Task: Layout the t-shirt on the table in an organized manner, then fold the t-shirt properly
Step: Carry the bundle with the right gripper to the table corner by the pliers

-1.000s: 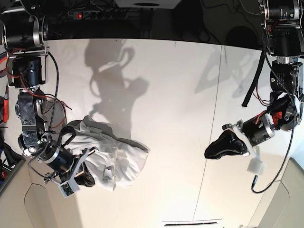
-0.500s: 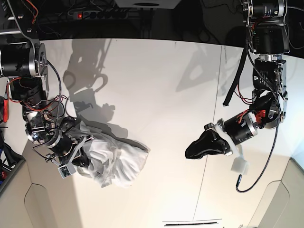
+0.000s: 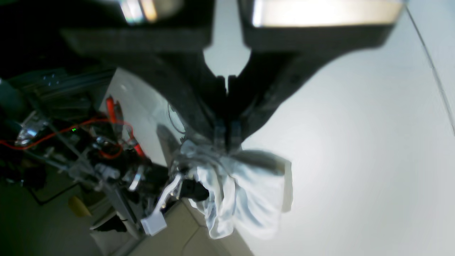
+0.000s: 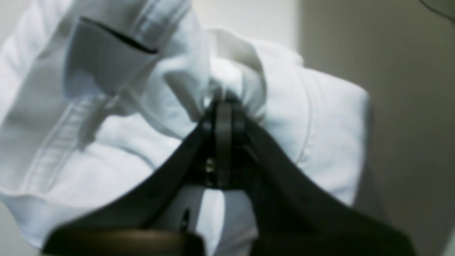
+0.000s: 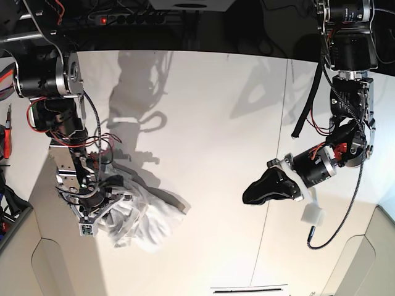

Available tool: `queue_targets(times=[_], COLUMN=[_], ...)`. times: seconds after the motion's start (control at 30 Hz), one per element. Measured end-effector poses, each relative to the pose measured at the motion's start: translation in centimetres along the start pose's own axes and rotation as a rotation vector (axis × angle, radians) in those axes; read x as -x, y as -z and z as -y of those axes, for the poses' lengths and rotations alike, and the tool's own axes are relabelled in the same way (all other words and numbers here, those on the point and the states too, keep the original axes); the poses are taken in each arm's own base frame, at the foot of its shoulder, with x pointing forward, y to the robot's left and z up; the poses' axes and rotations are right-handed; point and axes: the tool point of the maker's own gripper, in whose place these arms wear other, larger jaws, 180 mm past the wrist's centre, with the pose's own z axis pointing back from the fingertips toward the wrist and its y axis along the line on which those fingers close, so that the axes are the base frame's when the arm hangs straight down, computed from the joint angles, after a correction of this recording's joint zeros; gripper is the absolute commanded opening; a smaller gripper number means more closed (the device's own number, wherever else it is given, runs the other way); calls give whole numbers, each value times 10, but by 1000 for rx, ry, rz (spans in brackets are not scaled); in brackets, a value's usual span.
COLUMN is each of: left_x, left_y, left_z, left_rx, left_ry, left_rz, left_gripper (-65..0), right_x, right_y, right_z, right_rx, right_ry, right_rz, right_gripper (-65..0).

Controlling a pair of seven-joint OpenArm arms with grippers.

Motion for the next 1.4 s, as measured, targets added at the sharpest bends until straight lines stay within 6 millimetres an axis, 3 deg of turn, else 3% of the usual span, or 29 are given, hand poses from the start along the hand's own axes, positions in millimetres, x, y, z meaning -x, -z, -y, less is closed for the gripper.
queue_targets(times=[0.13,0.3,0.5,0.67,0.8,1.0,1.1,1.27,1.4], left_x=[0,-3,-1,7,14,28,23,22,23], left_y=[-8,-17,-22,-24,-26,-30,-29,-26,-21], left_z=[-8,-16,-19,-19,-17,-17,-13,-9,-5], left_rx=[-23,-45,-48,-50,-41,-43,-23,-5,6], left_ry=[21,42,37,22,-2,-29,-47,-62,-74], left_rz=[-29,-44,-47,-60,-58,-76,-52,-37,-27], left_gripper=[-650,-650,-650,-650,-650,-650,-650,-650,-650], right_x=[12,30,49,60,70,100,108,102,74], right_y=[-9,-29,-52,-58,-65,-89,-91,-84,-81], right_z=[17,24,32,52,81,146,150,143,134], right_rx=[179,304,389,431,506,694,705,644,570], right_ry=[17,57,254,368,430,559,583,585,565], right_rz=[-65,-76,-78,-95,-95,-120,-134,-104,-27], right_gripper=[-650,-650,-650,-650,-650,-650,-650,-650,-650])
